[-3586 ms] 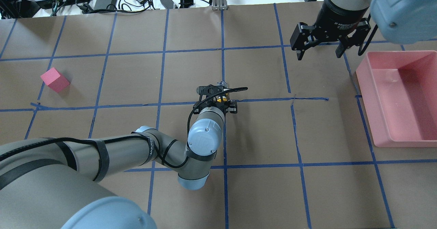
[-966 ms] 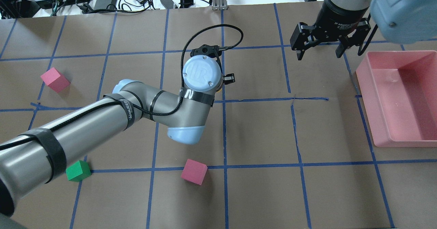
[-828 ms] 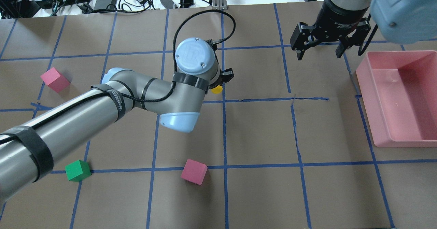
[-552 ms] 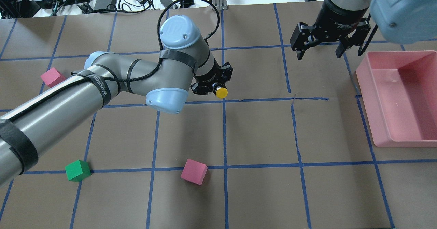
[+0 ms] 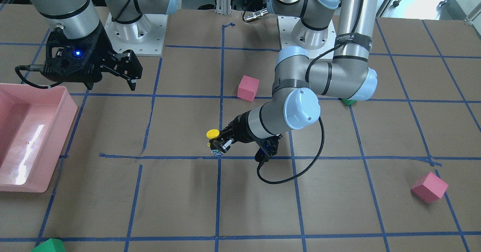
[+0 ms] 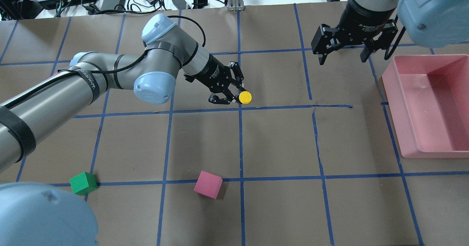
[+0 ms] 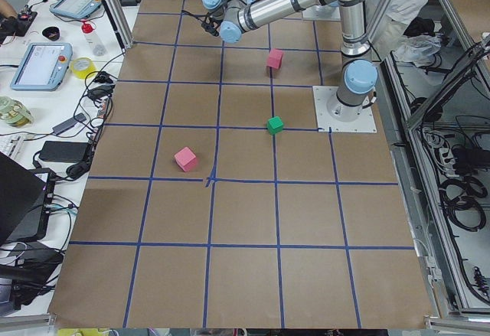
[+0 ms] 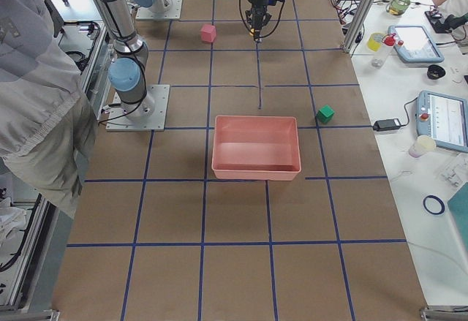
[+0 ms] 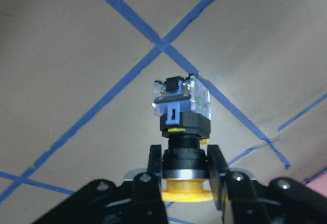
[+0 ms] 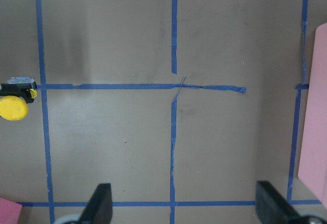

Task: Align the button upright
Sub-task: 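Lower the button upright onto the table with the left gripper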

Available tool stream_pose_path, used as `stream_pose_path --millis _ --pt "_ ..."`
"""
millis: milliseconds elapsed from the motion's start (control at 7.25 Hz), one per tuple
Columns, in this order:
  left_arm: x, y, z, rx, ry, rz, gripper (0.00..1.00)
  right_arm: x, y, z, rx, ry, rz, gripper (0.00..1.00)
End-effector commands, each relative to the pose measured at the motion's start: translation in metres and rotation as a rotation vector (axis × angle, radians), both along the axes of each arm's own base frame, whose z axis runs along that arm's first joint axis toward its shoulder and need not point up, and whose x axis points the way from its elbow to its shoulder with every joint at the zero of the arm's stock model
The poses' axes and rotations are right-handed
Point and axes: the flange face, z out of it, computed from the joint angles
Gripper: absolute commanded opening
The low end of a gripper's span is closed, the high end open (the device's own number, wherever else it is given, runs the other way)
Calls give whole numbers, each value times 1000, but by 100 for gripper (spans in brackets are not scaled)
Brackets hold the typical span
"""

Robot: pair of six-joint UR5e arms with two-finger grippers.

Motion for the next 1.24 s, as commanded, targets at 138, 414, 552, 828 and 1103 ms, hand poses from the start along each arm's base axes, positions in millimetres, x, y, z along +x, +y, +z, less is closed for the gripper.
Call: stream_pose_path --millis 138,414,552,828,1103 --pt "21 -22 -46 137 120 92 0 0 0 0 0 0 0 100" --pt "20 -18 -51 160 144 59 0 0 0 0 1 0 0 100" --pt "21 -16 -52 175 142 29 0 0 0 -1 3 0 0 100" --pt "21 -16 -66 197 138 26 0 -1 0 -1 3 0 -2 100" --pt "21 -16 -77 214 135 27 0 -1 0 -1 3 0 -2 100"
